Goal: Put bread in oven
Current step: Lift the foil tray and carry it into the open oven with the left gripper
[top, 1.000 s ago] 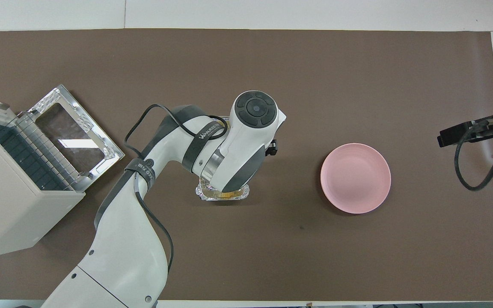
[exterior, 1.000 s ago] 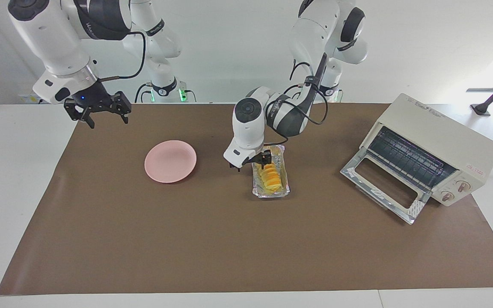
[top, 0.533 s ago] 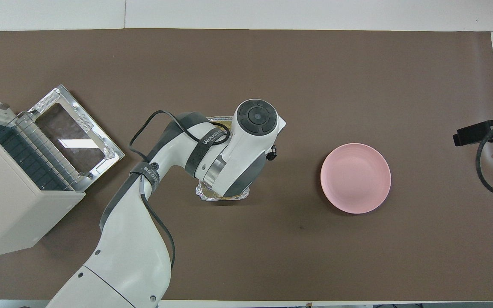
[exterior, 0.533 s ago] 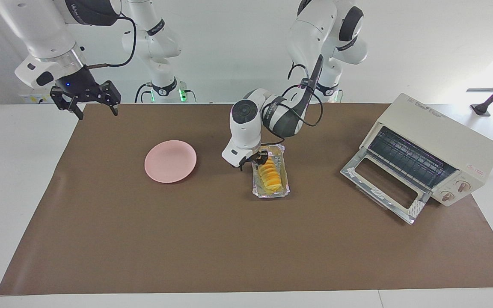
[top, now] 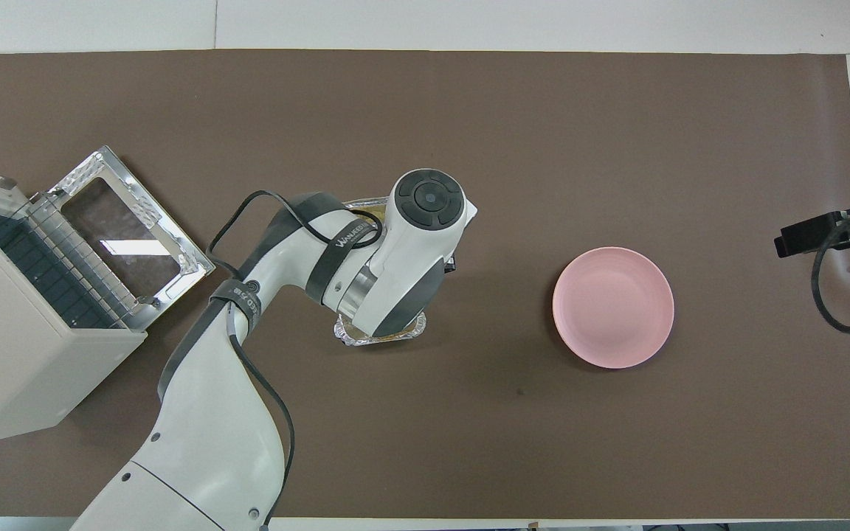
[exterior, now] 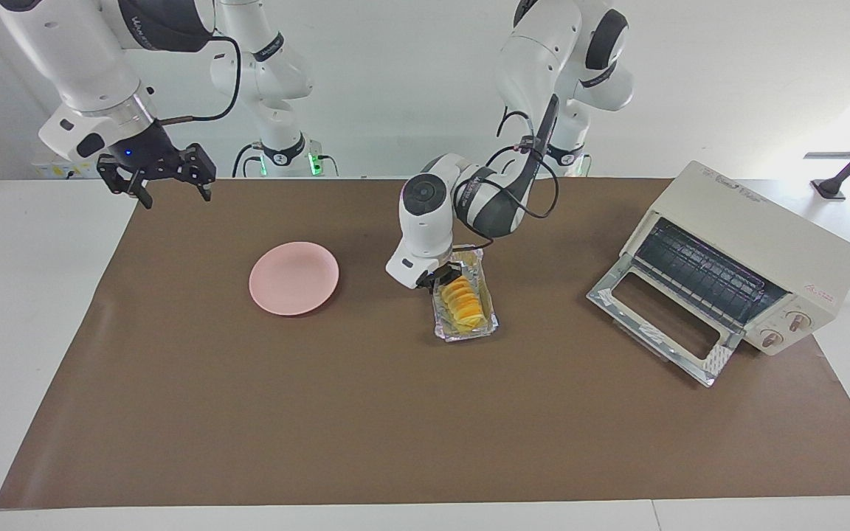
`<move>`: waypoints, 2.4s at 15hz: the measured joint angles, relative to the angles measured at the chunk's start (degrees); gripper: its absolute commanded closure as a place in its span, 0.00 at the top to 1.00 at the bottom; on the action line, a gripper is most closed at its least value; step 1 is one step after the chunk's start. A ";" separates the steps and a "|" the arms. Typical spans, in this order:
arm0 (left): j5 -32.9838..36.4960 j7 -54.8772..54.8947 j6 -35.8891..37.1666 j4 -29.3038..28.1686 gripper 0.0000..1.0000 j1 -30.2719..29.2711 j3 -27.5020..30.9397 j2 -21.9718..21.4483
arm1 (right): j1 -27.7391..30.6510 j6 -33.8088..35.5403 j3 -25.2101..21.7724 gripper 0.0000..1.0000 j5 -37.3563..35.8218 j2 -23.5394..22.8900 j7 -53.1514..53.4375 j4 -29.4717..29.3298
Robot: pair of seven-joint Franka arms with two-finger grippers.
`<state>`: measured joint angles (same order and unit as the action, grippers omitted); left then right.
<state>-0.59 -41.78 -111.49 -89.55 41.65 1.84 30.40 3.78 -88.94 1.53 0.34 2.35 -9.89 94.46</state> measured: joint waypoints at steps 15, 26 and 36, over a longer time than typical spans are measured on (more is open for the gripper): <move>0.39 7.55 12.47 8.29 0.00 -15.27 24.46 -2.85 | -0.15 0.87 -0.16 1.00 0.00 0.00 0.04 0.00; -0.36 10.49 7.17 -1.64 0.00 -16.34 23.75 -4.98 | -0.15 0.87 -0.16 1.00 0.00 0.00 0.04 0.00; -2.08 17.93 7.51 -3.76 0.00 -18.66 24.05 -7.13 | -0.15 0.87 -0.16 1.00 0.00 0.00 0.04 0.00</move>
<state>-2.67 -23.85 -103.98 -93.31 22.99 25.89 23.28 3.63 -88.08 1.37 0.33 2.35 -9.84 94.46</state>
